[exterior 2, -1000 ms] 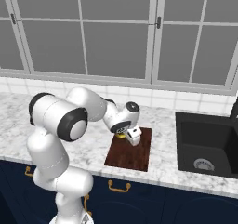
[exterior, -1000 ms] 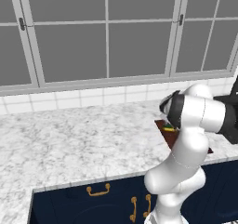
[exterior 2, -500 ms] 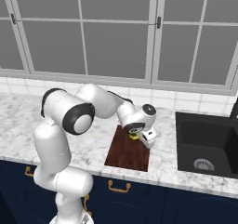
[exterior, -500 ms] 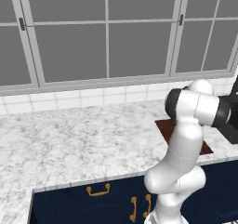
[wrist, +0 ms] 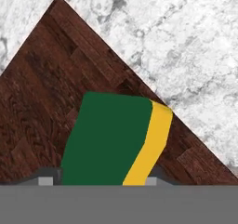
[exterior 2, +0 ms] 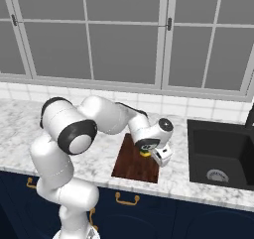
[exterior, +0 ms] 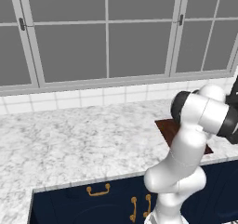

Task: Pick up the sponge from the counter and clean the cutting board by briefly scrubbing or pressing down on the cutting board. Once finished, release the sponge.

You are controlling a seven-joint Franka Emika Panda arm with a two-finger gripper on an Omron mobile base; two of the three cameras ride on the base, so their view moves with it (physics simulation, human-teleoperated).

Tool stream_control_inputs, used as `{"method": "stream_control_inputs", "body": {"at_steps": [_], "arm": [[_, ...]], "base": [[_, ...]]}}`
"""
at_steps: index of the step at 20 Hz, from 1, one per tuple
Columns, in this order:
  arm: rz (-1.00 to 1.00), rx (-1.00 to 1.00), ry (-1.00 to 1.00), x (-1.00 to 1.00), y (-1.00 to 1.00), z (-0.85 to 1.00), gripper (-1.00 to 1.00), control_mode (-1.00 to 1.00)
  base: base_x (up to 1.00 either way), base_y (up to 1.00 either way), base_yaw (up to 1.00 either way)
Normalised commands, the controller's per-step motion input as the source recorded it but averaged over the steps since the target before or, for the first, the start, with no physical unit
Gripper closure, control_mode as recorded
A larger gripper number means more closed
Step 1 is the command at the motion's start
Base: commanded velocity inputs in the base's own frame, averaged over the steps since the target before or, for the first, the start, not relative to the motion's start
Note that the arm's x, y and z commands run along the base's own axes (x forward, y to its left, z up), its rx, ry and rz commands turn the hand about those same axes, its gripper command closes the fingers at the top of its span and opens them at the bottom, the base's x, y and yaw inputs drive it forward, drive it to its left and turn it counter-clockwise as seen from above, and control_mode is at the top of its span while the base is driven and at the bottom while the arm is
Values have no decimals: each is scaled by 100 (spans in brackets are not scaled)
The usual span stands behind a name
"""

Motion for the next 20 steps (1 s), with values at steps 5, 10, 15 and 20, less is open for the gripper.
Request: {"method": "stream_control_inputs", "body": {"at_steps": [5,10,15,20], "arm": [[3,0,0,-48,41,0,100,-100],[0,0,1,0,90,0,100,-100],[0,0,11,-1,72,-5,100,-100],[0,0,6,-76,3,-9,100,-100]], "base": [[0,0,0],[0,0,0],[0,0,0],[0,0,0]]}}
